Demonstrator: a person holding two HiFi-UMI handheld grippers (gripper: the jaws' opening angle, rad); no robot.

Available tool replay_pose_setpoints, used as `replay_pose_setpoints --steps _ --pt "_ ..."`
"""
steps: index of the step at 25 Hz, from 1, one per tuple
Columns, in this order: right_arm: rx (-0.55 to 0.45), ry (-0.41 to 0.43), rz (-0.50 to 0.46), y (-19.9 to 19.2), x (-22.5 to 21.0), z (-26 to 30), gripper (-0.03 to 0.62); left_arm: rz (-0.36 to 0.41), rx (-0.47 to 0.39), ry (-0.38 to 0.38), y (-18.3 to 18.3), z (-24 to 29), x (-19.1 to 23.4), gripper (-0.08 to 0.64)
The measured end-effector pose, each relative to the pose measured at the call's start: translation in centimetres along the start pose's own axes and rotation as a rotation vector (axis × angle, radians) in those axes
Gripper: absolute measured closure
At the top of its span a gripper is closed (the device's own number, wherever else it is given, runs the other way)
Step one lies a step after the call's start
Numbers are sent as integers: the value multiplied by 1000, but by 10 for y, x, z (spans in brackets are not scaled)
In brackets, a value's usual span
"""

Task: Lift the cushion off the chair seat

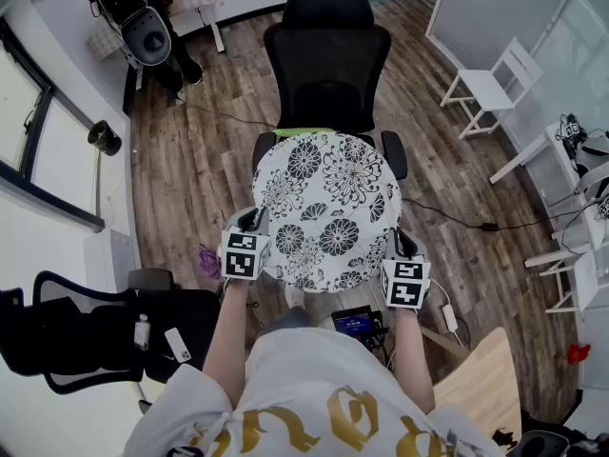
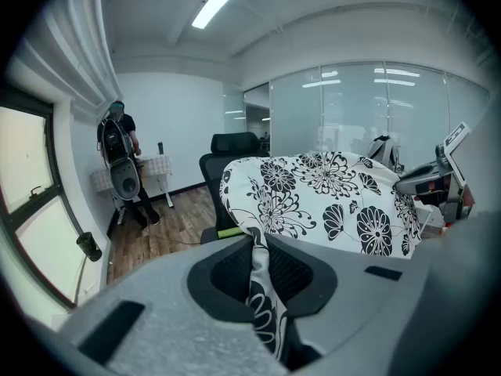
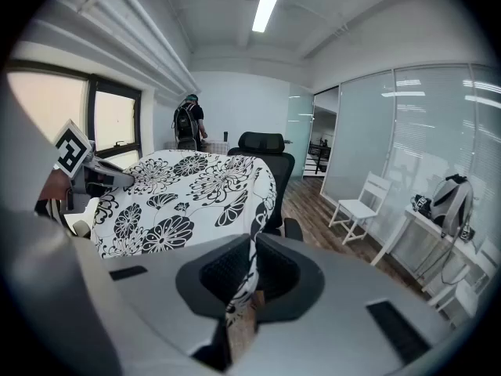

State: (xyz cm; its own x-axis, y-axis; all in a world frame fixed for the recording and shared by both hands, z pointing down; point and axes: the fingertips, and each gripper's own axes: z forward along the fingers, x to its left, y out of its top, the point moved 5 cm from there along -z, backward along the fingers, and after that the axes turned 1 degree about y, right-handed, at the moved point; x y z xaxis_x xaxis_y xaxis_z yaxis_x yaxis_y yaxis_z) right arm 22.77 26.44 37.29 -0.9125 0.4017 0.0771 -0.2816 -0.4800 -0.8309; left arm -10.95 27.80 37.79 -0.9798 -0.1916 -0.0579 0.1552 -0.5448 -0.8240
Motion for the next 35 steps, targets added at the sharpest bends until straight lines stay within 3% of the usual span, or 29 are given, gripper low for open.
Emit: replay_pose_setpoints --steps 9,21,35 --pt "7 4 21 -7 -1 2 568 6 -16 1 6 -5 1 529" --pt "-56 40 74 -7 -4 -3 566 -21 -31 9 0 -16 -4 530" --pt "-48 33 142 -25 -6 -4 566 -23 -43 -32 3 -4 -13 530"
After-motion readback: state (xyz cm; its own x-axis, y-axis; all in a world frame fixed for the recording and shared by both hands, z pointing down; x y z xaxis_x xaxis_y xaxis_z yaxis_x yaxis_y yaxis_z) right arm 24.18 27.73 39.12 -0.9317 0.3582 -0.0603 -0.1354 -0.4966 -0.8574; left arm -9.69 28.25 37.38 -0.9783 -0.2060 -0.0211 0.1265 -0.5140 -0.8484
